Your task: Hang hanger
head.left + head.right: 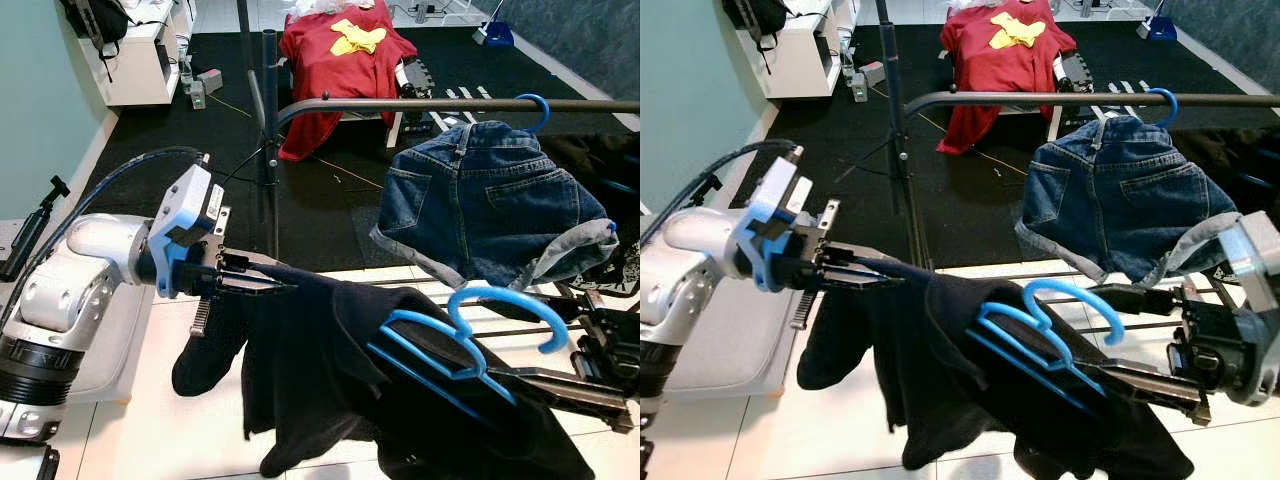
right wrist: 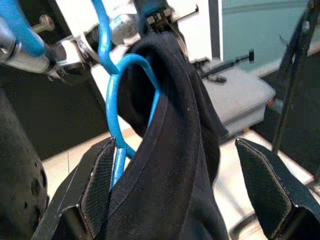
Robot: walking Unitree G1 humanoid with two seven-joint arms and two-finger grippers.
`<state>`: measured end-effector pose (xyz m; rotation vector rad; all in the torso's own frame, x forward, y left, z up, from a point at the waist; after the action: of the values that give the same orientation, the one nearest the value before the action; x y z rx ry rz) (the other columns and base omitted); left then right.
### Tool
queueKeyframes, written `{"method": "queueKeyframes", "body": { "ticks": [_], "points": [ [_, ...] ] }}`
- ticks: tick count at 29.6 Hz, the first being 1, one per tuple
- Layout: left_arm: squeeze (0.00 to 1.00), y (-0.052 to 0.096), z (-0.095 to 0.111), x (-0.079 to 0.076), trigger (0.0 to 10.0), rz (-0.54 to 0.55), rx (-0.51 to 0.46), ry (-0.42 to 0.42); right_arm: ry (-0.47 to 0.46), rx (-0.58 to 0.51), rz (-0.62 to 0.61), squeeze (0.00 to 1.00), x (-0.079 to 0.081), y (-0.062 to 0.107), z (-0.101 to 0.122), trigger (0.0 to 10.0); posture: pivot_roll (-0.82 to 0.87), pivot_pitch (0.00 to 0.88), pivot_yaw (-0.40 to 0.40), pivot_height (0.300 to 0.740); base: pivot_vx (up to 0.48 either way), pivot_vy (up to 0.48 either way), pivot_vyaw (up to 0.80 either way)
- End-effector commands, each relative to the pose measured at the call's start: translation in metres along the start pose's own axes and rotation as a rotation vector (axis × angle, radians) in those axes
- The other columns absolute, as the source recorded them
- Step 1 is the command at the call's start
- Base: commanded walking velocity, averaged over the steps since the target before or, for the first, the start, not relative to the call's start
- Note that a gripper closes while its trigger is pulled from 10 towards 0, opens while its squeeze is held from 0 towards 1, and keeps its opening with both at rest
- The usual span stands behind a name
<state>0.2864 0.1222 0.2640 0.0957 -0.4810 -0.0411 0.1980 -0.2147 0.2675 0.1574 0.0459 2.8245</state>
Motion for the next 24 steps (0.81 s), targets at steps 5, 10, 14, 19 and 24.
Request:
{"method": "queueKeyframes", "body": {
  "ticks": [5,10,14,19,24],
  "points": [
    [0.0,-0.02,0.009,-0.005,10.0,-0.079,-0.057,-0.027,0.031,-0.079,0.074,0.0,0.014,-0.011,0.015,10.0,-0.1,0.134,0.005,0.74,0.0,0.0,0.0],
    [0.0,-0.02,0.01,-0.006,10.0,-0.083,-0.057,-0.024,0.025,-0.069,0.071,0.0,0.014,-0.011,0.012,10.0,-0.09,0.137,0.004,0.74,0.0,0.0,0.0],
    [0.0,-0.02,0.011,-0.006,10.0,-0.085,-0.06,-0.023,-0.001,-0.003,0.06,0.0,0.014,-0.013,0.001,10.0,-0.09,0.142,0.002,0.74,0.0,0.0,0.0],
    [0.0,-0.02,0.008,-0.005,10.0,-0.079,-0.044,-0.019,-0.015,0.099,-0.007,0.0,0.009,-0.007,-0.013,10.0,-0.09,0.143,0.001,0.74,0.0,0.0,0.0],
    [0.0,-0.006,-0.005,0.0,10.0,-0.036,0.016,-0.003,-0.002,0.092,-0.087,0.0,0.006,0.014,-0.005,10.0,-0.1,0.138,0.003,0.74,0.0,0.0,0.0]
  ]
}}
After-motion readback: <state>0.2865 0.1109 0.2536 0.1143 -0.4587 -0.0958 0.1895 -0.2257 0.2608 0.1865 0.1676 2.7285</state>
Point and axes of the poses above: a point about 5 cm out from each wrist's last joint towards the gripper, its own y axis pointing back from the gripper into the wrist, its own z axis along the axis of the wrist's last joint, x = y × z, the point moved 3 cm from there along -y, pointing out of the wrist towards the gripper, and after that the axes turned 5 degrees about -y, right-handed, at the moved point
